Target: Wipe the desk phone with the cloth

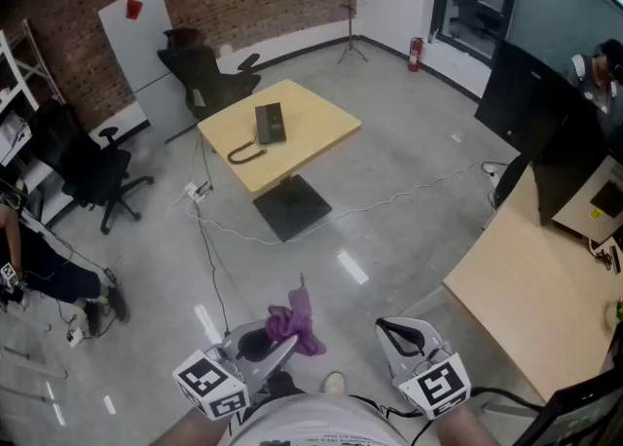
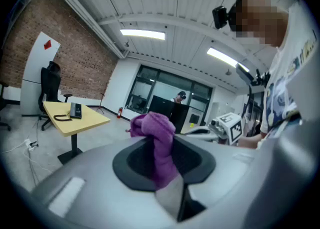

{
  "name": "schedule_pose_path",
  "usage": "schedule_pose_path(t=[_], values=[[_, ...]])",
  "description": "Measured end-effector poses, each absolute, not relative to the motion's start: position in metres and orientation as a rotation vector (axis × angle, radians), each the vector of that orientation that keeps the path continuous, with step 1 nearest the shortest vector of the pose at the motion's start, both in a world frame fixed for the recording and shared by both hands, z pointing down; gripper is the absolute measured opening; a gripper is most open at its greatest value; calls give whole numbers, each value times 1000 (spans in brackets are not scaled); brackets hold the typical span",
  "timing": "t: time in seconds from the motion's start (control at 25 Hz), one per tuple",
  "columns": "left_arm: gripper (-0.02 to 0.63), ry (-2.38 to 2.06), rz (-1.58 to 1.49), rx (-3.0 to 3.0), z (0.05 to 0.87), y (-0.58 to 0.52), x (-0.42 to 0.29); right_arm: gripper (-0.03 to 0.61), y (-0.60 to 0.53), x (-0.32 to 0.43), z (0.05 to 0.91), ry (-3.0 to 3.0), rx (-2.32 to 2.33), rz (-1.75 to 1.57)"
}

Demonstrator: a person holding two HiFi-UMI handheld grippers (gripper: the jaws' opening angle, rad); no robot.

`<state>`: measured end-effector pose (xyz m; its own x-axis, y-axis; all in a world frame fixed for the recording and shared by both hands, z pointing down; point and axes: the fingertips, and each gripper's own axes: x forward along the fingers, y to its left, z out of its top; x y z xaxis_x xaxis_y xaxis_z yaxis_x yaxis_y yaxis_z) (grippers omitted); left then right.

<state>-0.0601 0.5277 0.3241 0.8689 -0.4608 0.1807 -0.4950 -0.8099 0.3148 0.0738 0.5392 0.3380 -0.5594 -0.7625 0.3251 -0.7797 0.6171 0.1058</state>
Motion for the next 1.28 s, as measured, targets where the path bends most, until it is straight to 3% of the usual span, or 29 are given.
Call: schedule_pose_path(t=[0.72, 0.92, 1.28], values=[[92, -771, 124, 2671, 324, 530, -59, 8, 547, 86, 351, -2472, 1251, 139], [92, -796, 140, 2634, 333, 514, -65, 86, 535, 80, 356, -2460, 1209, 111], [91, -753, 74, 2634, 345, 405, -69, 105, 440, 74, 359, -2429, 1238, 104]])
